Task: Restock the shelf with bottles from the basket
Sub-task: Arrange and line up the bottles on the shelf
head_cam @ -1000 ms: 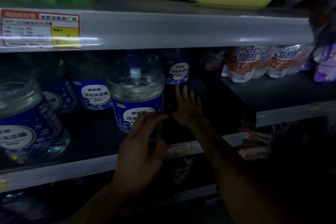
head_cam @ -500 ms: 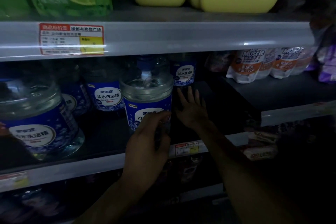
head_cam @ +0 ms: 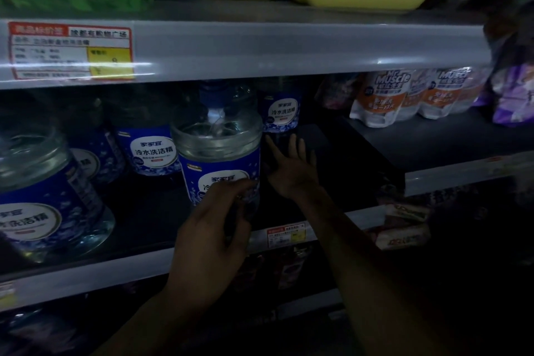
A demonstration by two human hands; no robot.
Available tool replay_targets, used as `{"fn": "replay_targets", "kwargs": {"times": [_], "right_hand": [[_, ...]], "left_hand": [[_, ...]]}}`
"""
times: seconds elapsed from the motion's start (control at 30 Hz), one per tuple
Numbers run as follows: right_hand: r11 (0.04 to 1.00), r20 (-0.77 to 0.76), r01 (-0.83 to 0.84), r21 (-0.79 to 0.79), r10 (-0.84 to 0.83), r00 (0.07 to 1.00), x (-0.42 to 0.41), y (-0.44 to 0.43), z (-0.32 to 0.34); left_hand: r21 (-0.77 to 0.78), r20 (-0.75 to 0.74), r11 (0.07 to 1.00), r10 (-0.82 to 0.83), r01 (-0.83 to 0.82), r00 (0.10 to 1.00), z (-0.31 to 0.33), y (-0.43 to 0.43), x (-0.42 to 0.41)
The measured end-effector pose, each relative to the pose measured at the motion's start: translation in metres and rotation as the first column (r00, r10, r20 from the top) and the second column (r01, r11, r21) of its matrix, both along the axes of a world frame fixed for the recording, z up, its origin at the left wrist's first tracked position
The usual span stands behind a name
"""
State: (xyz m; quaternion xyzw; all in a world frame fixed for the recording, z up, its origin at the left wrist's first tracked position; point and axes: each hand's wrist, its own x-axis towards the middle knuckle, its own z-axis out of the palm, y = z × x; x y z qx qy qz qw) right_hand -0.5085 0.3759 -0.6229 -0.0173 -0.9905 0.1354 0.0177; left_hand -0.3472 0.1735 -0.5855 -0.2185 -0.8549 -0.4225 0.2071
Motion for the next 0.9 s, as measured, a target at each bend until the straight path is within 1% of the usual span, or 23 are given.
{"fn": "replay_targets", "kwargs": {"times": [0.13,0.23,0.3,0.33,0.37,0.4,0.43,0.47,0.53,0.6,0.77,0.9], "right_hand": [[1.000,0.000,-0.001,0.009,0.001,1.000,-0.001,-0.002,-0.002],[0.999,-0.084,-0.011,-0.038,0.008,0.996,-0.003,0.001,-0.002],[0.983,-0.244,-0.002,-0.182,-0.043,0.969,-0.007,0.001,-0.001],[0.959,-0.321,0.034,-0.282,-0.128,0.938,-0.010,0.001,0.002],[0.923,-0.351,0.089,-0.373,-0.229,0.908,-0.013,0.002,0.004],[0.893,-0.334,0.147,-0.426,-0.306,0.892,-0.016,0.004,0.008],[0.882,-0.298,0.203,-0.426,-0.349,0.888,-0.020,0.005,0.010],[0.884,-0.263,0.250,-0.394,-0.369,0.891,-0.023,0.007,0.013],[0.898,-0.228,0.290,-0.331,-0.374,0.899,-0.031,0.010,0.014],[0.908,-0.210,0.292,-0.301,-0.362,0.908,-0.038,0.012,0.012],[0.905,-0.194,0.301,-0.300,-0.366,0.910,-0.047,0.015,0.009],[0.889,-0.217,0.301,-0.344,-0.387,0.896,-0.047,0.014,0.008]], "left_hand": [[-0.011,-0.012,1.000,0.014,-0.014,1.000,-0.001,0.000,-0.001],[-0.022,-0.019,0.999,0.022,-0.023,1.000,-0.002,0.002,-0.002],[-0.031,-0.014,0.999,0.028,-0.028,1.000,-0.001,0.002,-0.002],[-0.032,-0.013,0.999,0.028,-0.029,1.000,-0.001,0.002,-0.002],[-0.032,-0.013,0.999,0.027,-0.028,1.000,0.000,0.002,-0.002],[-0.028,-0.010,0.999,0.025,-0.025,1.000,0.000,0.001,-0.002],[-0.026,-0.005,0.999,0.021,-0.021,1.000,0.000,0.001,-0.002],[-0.028,0.001,0.999,0.018,-0.018,1.000,-0.001,0.000,-0.002],[-0.037,0.005,0.999,0.021,-0.021,1.000,-0.002,-0.002,-0.002],[-0.042,0.006,0.999,0.018,-0.018,1.000,-0.004,-0.003,-0.004],[-0.062,-0.016,0.998,0.007,-0.008,1.000,-0.007,-0.004,-0.006],[-0.052,-0.011,0.999,0.010,-0.010,1.000,-0.008,-0.003,-0.005]]}}
